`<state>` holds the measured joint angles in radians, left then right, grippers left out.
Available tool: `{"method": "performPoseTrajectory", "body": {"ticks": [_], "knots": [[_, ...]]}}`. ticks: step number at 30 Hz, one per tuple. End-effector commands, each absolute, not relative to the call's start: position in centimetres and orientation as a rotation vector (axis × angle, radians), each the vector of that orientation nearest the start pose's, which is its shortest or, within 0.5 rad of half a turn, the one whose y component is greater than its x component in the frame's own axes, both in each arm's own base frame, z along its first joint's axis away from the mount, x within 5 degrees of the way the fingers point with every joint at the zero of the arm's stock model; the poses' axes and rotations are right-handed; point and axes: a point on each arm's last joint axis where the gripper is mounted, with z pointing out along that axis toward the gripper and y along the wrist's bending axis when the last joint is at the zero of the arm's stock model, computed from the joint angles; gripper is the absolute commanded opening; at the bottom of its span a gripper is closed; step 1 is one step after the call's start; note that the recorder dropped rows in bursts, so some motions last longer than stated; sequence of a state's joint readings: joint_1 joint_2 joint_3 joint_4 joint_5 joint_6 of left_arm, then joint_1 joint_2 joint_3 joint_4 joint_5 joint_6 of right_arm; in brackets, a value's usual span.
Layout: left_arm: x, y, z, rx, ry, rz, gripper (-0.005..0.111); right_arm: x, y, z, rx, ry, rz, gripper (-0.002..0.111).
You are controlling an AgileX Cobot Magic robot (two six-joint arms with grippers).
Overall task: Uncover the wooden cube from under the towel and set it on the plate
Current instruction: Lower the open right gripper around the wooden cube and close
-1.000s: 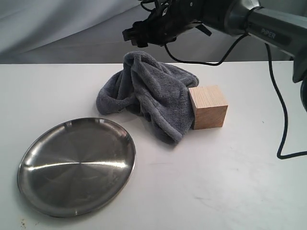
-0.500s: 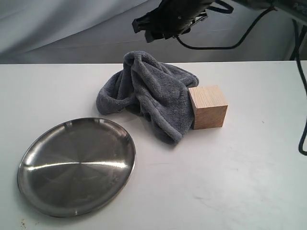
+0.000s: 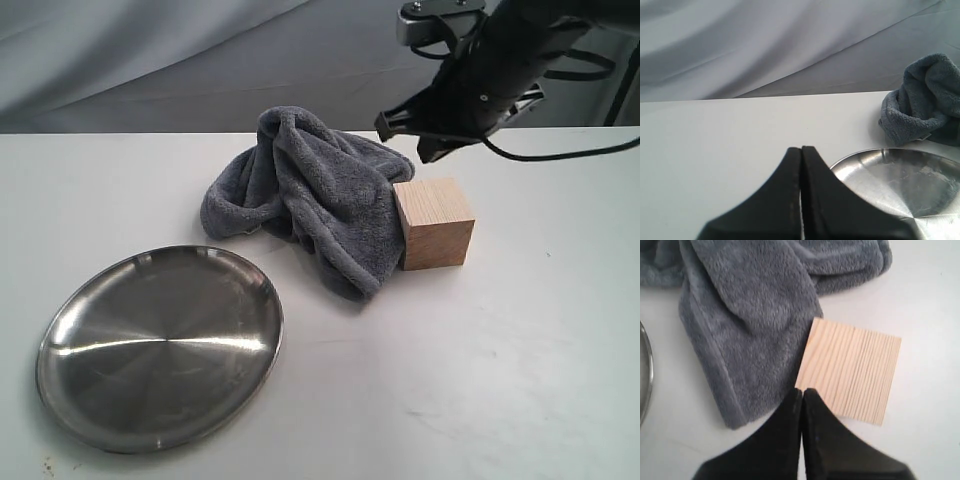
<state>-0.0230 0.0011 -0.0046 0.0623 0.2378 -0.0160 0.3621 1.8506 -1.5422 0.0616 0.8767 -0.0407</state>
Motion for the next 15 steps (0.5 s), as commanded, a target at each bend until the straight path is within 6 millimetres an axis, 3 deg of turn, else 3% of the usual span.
{"method": "performPoseTrajectory", "body": {"ticks": [1,4,6,8,15], "knots": [[5.6,0.0,19.3,0.047,1.711,0.023,0.000,36.6,14.0,26.6,-0.494,2.643,0.150,0.000],[5.6,0.0,19.3,0.047,1.711,0.023,0.000,36.6,14.0,26.5,-0.477,2.654,0.153,0.002],[5.6,0.0,19.3,0.047,1.711,0.023,0.000,36.6,14.0,26.4,-0.474,2.654,0.153,0.010],[5.6,0.0,19.3,0.047,1.711,0.023,0.000,36.7,14.0,26.4,-0.474,2.645,0.153,0.022],[5.6,0.0,19.3,0.047,1.711,0.023,0.000,37.7,13.5,25.6,-0.391,2.627,0.051,0.081]]}}
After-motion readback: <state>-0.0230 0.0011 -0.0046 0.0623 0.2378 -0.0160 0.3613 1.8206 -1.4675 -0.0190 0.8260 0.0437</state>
